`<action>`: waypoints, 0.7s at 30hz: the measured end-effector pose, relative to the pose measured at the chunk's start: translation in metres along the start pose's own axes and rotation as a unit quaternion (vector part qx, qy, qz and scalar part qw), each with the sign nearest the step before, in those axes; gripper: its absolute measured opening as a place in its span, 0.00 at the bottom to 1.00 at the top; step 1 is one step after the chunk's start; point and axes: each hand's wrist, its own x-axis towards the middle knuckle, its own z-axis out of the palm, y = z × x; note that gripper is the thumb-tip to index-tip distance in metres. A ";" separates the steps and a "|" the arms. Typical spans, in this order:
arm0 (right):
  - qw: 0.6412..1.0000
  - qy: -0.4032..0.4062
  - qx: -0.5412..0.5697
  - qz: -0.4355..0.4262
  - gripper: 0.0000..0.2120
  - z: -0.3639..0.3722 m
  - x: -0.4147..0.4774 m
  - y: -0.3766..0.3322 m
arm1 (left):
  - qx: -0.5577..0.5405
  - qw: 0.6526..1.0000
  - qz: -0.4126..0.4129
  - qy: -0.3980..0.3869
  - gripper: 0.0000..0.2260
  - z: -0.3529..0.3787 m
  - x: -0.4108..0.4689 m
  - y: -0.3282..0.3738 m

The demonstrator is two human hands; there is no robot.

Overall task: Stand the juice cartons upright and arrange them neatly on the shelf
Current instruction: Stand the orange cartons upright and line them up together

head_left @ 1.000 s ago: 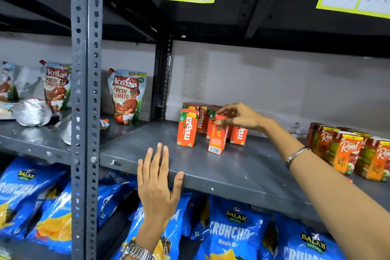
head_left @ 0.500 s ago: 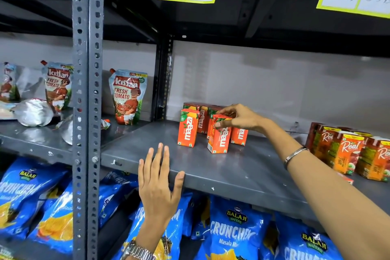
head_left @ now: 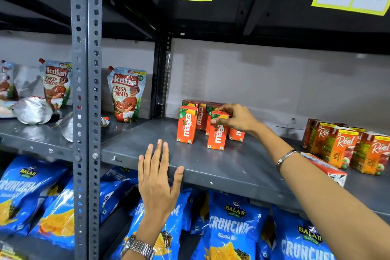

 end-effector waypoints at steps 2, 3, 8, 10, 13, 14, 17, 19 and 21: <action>1.000 -0.026 0.010 -0.004 0.26 -0.002 -0.004 0.000 | 0.000 1.000 0.001 0.002 0.28 0.000 0.000 0.000; 0.999 -0.041 0.022 0.000 0.29 -0.004 -0.008 0.002 | -0.003 1.000 0.002 0.004 0.28 0.000 0.001 0.001; 0.995 -0.062 0.044 0.069 0.31 -0.042 -0.043 0.028 | -0.012 0.999 -0.013 0.043 0.27 0.005 -0.001 0.008; 0.986 -0.086 -0.013 0.142 0.31 -0.065 -0.061 0.050 | -0.013 0.998 0.014 0.055 0.27 0.007 -0.002 0.015; 0.960 -0.102 -0.084 0.248 0.31 -0.098 -0.090 0.088 | -0.017 0.996 0.073 0.054 0.26 0.015 -0.003 0.031; 0.948 -0.118 -0.104 0.275 0.30 -0.105 -0.097 0.097 | -0.011 0.995 0.080 0.055 0.26 0.017 -0.003 0.033; 0.920 -0.170 -0.092 0.341 0.25 -0.113 -0.112 0.110 | 0.012 0.995 0.078 0.064 0.26 0.020 -0.003 0.034; 0.916 -0.169 -0.060 0.358 0.22 -0.113 -0.115 0.112 | 0.018 0.995 0.077 0.066 0.25 0.021 -0.004 0.033; 0.913 -0.177 -0.041 0.365 0.19 -0.111 -0.114 0.109 | 0.023 0.995 0.079 0.062 0.26 0.020 -0.004 0.033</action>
